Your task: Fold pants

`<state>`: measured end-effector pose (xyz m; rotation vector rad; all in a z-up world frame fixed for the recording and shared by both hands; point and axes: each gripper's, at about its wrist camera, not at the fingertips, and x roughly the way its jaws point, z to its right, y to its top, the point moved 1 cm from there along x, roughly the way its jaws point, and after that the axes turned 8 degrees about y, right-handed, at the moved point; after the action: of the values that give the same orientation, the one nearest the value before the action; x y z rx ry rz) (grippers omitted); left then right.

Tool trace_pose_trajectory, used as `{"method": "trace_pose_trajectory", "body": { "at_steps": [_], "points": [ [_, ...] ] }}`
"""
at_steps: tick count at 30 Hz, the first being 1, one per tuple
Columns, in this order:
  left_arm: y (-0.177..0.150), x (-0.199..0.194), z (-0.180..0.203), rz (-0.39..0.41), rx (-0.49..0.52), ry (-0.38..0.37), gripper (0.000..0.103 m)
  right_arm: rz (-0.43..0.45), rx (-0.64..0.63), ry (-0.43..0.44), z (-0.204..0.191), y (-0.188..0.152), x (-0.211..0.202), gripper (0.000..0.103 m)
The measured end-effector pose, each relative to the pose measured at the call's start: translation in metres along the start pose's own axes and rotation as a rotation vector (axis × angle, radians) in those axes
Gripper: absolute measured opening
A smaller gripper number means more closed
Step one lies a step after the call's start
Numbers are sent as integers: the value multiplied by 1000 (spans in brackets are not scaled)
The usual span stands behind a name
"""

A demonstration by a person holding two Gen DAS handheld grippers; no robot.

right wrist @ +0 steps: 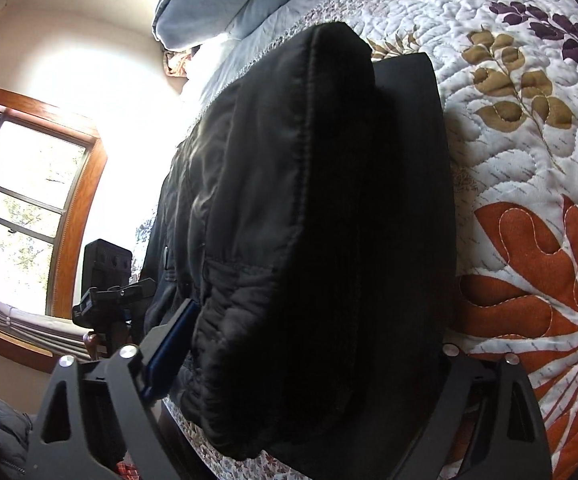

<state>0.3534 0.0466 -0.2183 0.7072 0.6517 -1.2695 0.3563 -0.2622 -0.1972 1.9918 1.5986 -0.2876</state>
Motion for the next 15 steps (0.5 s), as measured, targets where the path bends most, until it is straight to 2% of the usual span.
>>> {"method": "trace_pose_trajectory", "body": {
  "at_steps": [1,3,5,15],
  "points": [
    [1,0,-1,-6,-4,-7,95,8,-6,4,0,-3,-2,78],
    [3,4,-4,-14,-1,8,83,18,-19,7,-1,-3,-6,69],
    [6,5,-4,-15,-3,-6,80,21,-30,1,-4,0,-4,67],
    [27,10,-8,26,-2,21,78,18,-52,-18,-16,10,11,66]
  ]
}}
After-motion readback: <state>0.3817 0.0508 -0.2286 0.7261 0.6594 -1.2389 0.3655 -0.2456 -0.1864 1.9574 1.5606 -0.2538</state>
